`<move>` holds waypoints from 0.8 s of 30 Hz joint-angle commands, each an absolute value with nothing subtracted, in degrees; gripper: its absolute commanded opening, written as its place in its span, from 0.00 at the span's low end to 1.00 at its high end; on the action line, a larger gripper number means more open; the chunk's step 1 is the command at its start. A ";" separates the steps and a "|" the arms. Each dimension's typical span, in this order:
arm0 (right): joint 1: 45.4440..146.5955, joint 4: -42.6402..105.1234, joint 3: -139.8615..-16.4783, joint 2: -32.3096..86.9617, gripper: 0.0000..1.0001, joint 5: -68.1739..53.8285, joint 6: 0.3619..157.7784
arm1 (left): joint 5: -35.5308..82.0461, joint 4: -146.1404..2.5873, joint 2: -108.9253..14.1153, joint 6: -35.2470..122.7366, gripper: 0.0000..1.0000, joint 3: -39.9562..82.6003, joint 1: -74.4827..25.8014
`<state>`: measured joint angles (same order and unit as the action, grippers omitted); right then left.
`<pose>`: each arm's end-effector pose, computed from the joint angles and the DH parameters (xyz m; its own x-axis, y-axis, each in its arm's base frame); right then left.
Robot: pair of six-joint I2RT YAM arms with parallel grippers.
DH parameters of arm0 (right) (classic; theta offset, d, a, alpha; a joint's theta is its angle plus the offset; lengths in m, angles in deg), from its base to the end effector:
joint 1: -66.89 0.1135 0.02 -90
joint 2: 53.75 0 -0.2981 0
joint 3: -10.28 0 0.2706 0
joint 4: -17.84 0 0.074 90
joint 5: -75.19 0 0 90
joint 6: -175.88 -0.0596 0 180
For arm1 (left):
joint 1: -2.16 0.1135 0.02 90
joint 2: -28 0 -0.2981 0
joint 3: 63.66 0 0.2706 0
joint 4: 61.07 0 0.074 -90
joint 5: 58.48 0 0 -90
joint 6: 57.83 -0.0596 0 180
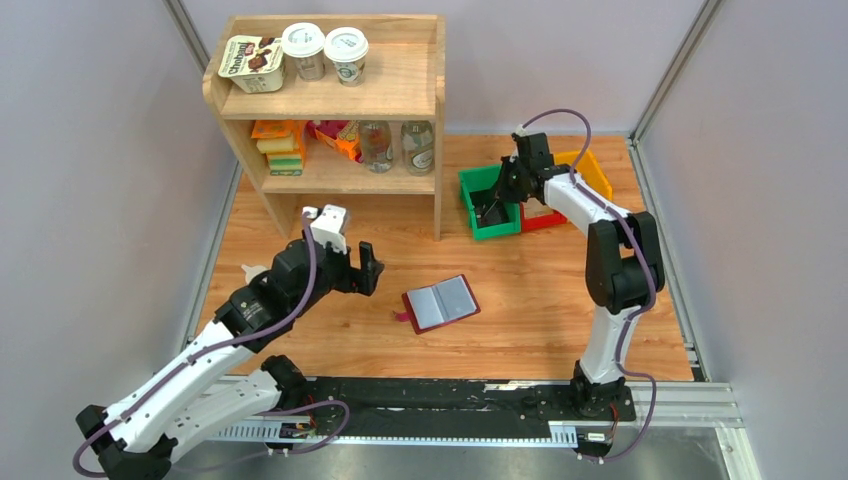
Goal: Take the credit cards out of the card holder
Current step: Place the credit card in the storage box.
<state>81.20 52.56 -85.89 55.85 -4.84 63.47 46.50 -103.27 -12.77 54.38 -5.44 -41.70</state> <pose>0.4545 0.1266 0.2326 -0.8027 0.1827 -0.5676 -0.0534 0.9261 0.3736 0.1346 -0.1080 0.3342 -0.4685 -0.0562 -0.8817 0.3489 0.9051 -0.2431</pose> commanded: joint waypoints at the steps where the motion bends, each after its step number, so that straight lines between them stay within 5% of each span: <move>1: 81.13 51.30 -87.70 55.67 0.09 -5.75 63.03 | 41.90 -101.74 -15.06 56.68 0.95 -5.67 -41.79; 10: 80.95 56.57 -83.84 44.79 0.51 -14.72 67.51 | 32.31 -100.33 -25.07 62.39 0.93 -5.14 -41.79; 24: 94.83 57.11 -60.38 15.60 0.66 -12.36 61.46 | 30.11 -100.78 -38.97 67.40 0.92 -5.14 -41.79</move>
